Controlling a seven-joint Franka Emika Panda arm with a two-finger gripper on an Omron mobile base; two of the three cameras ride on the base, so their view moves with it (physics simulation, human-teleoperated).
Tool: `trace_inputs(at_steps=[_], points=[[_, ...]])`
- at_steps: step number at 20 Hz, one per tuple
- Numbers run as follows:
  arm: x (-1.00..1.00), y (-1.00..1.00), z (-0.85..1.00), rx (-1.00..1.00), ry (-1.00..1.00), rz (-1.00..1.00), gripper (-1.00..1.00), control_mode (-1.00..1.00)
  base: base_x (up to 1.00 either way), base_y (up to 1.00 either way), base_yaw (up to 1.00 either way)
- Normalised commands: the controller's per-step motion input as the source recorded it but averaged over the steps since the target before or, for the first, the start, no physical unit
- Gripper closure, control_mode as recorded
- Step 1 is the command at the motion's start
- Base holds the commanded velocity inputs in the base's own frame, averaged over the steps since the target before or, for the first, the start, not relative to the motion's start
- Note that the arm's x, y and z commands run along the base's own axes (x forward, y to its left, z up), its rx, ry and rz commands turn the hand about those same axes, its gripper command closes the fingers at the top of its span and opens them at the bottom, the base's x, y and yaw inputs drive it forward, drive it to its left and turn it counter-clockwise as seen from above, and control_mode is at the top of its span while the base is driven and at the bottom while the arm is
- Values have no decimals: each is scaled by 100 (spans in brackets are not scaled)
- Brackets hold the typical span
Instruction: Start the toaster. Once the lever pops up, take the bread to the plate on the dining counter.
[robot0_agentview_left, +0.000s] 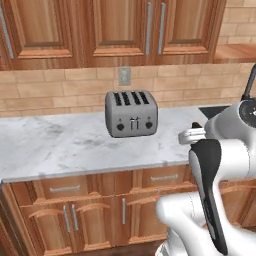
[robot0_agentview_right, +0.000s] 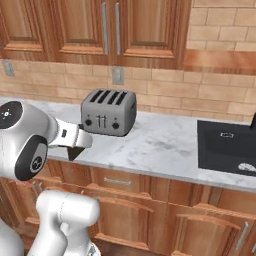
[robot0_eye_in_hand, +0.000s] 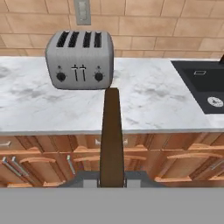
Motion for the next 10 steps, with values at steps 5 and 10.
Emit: trace_inputs(at_steps=[5, 10], points=[[0, 0, 0, 0, 0, 0, 100, 100, -75, 0, 42], [0, 0, 0, 0, 0, 0, 100, 100, -56, 0, 57]])
